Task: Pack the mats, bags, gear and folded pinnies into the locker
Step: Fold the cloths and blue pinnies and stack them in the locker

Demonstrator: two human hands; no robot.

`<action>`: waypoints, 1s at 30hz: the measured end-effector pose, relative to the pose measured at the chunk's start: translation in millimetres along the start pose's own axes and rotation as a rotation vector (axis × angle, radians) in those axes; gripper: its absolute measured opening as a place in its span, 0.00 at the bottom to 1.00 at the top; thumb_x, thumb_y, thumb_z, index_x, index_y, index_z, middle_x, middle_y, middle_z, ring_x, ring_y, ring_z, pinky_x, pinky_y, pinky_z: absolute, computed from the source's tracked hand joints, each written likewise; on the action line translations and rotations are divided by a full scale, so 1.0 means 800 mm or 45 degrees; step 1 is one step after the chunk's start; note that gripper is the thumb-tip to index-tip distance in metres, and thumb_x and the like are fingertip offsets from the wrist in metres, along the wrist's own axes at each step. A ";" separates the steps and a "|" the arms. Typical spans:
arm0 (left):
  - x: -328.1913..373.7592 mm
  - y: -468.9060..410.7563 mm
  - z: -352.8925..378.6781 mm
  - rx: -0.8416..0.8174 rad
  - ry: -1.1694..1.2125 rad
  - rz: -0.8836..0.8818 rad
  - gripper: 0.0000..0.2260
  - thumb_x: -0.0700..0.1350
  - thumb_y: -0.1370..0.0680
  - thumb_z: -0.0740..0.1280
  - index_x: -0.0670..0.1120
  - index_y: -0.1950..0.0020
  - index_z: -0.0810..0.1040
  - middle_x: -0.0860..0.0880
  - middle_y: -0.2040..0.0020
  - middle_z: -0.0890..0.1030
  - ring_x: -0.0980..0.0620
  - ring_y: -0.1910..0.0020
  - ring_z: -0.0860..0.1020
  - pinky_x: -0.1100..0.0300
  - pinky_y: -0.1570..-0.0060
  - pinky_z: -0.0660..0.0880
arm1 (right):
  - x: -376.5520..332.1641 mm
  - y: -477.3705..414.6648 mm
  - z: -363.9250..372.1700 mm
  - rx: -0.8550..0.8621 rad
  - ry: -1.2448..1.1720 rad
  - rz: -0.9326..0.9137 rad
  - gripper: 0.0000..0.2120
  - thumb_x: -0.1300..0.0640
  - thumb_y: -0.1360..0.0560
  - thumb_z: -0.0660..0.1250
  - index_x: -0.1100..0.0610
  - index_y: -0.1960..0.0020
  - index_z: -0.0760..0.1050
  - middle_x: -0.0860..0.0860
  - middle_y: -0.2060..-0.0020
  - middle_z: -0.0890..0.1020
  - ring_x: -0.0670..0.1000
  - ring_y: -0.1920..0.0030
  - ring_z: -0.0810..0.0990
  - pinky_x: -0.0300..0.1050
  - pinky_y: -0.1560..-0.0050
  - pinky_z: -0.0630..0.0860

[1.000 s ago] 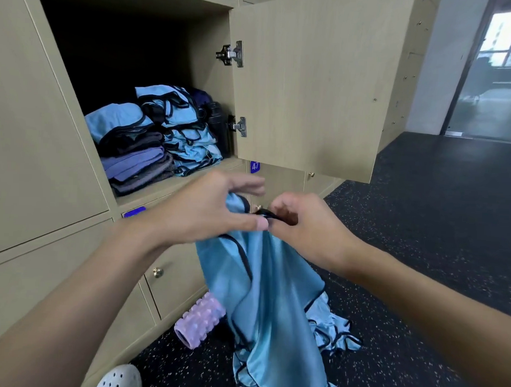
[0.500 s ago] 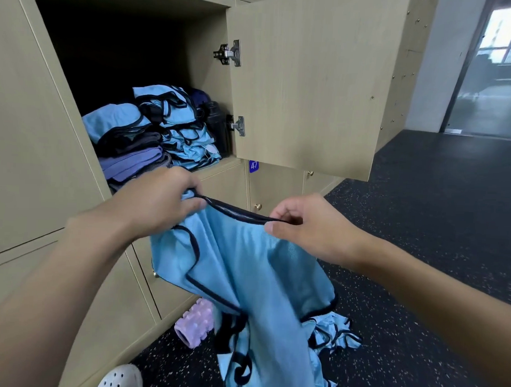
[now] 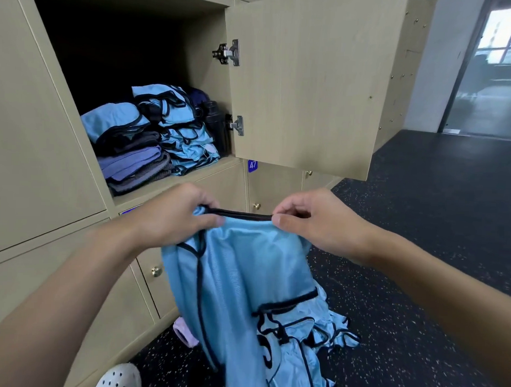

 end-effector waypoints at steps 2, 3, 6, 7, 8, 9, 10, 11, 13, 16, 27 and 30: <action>-0.006 0.004 -0.003 0.015 0.025 -0.042 0.04 0.46 0.24 0.74 0.51 0.60 0.83 0.55 0.65 0.82 0.58 0.64 0.78 0.65 0.62 0.73 | -0.001 0.001 -0.007 0.025 0.000 -0.004 0.04 0.59 0.23 0.70 0.58 0.54 0.82 0.53 0.59 0.86 0.43 0.62 0.78 0.36 0.58 0.75; 0.001 0.007 0.001 0.008 0.083 -0.023 0.03 0.46 0.25 0.75 0.53 0.57 0.83 0.58 0.61 0.84 0.62 0.61 0.80 0.69 0.59 0.72 | -0.003 0.002 -0.008 0.028 -0.010 -0.010 0.04 0.59 0.23 0.70 0.59 0.54 0.82 0.54 0.57 0.86 0.43 0.62 0.78 0.35 0.58 0.74; 0.041 0.010 0.031 -0.151 0.353 0.088 0.16 0.49 0.28 0.76 0.54 0.41 0.81 0.62 0.47 0.84 0.67 0.46 0.79 0.74 0.43 0.71 | -0.016 0.005 0.002 -0.038 -0.022 -0.059 0.03 0.61 0.24 0.70 0.60 0.53 0.82 0.55 0.57 0.86 0.41 0.65 0.77 0.30 0.61 0.71; 0.055 0.011 0.041 -0.200 0.434 0.121 0.17 0.48 0.27 0.76 0.52 0.39 0.80 0.60 0.45 0.84 0.66 0.44 0.79 0.73 0.41 0.71 | -0.019 0.005 0.008 -0.068 -0.023 -0.074 0.02 0.61 0.24 0.71 0.60 0.53 0.82 0.55 0.57 0.86 0.41 0.64 0.78 0.30 0.60 0.72; 0.065 0.012 0.048 -0.225 0.486 0.148 0.14 0.47 0.26 0.75 0.50 0.41 0.81 0.59 0.46 0.84 0.65 0.46 0.81 0.72 0.44 0.73 | -0.021 0.006 0.011 -0.086 -0.031 -0.084 0.02 0.62 0.24 0.71 0.60 0.53 0.82 0.54 0.58 0.86 0.42 0.63 0.79 0.31 0.58 0.73; 0.073 0.012 0.052 -0.218 0.509 0.163 0.10 0.44 0.25 0.74 0.47 0.45 0.82 0.61 0.52 0.85 0.66 0.53 0.81 0.72 0.51 0.75 | -0.022 0.006 0.012 -0.093 -0.039 -0.090 0.02 0.62 0.25 0.71 0.59 0.52 0.82 0.54 0.58 0.86 0.42 0.62 0.79 0.32 0.57 0.74; 0.075 0.012 0.052 -0.191 0.513 0.162 0.05 0.42 0.24 0.73 0.45 0.49 0.83 0.63 0.61 0.83 0.68 0.63 0.79 0.75 0.60 0.72 | -0.022 0.006 0.012 -0.095 -0.042 -0.090 0.03 0.61 0.25 0.71 0.58 0.51 0.81 0.54 0.60 0.85 0.43 0.63 0.78 0.33 0.56 0.74; 0.075 0.012 0.049 -0.161 0.521 0.133 0.01 0.40 0.23 0.72 0.43 0.52 0.82 0.64 0.70 0.79 0.68 0.71 0.75 0.76 0.68 0.68 | -0.021 0.006 0.010 -0.102 -0.043 -0.083 0.03 0.61 0.25 0.72 0.58 0.51 0.80 0.54 0.62 0.84 0.44 0.63 0.77 0.33 0.58 0.73; 0.066 0.011 0.039 -0.095 0.503 0.056 0.03 0.40 0.22 0.71 0.41 0.54 0.82 0.63 0.77 0.75 0.67 0.79 0.70 0.76 0.76 0.63 | -0.017 0.007 0.005 -0.119 -0.065 -0.052 0.05 0.62 0.25 0.72 0.58 0.49 0.79 0.54 0.62 0.84 0.44 0.64 0.77 0.34 0.59 0.73; 0.045 0.014 0.021 -0.062 0.475 -0.045 0.05 0.45 0.23 0.71 0.45 0.57 0.82 0.59 0.74 0.76 0.62 0.80 0.68 0.71 0.78 0.64 | -0.010 0.010 -0.010 -0.099 -0.135 0.010 0.07 0.64 0.25 0.71 0.59 0.47 0.79 0.53 0.54 0.86 0.47 0.58 0.83 0.42 0.53 0.80; 0.068 0.014 0.040 0.018 0.872 0.091 0.11 0.44 0.25 0.72 0.45 0.44 0.83 0.51 0.48 0.86 0.55 0.47 0.83 0.67 0.45 0.76 | -0.026 0.009 -0.014 0.035 -0.207 -0.039 0.18 0.64 0.24 0.70 0.55 0.36 0.72 0.54 0.55 0.86 0.46 0.58 0.83 0.41 0.49 0.79; 0.061 0.012 0.035 0.162 0.899 0.073 0.08 0.44 0.25 0.72 0.40 0.52 0.81 0.45 0.56 0.86 0.55 0.58 0.81 0.67 0.53 0.75 | -0.024 0.008 -0.015 0.033 -0.163 -0.037 0.20 0.61 0.24 0.70 0.52 0.34 0.71 0.52 0.56 0.86 0.46 0.58 0.83 0.39 0.49 0.79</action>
Point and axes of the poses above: each hand's wrist, its own y-axis away from the middle knuckle, its own z-axis out of the palm, x = y × z, the point moved 7 cm from there along -y, towards the middle knuckle
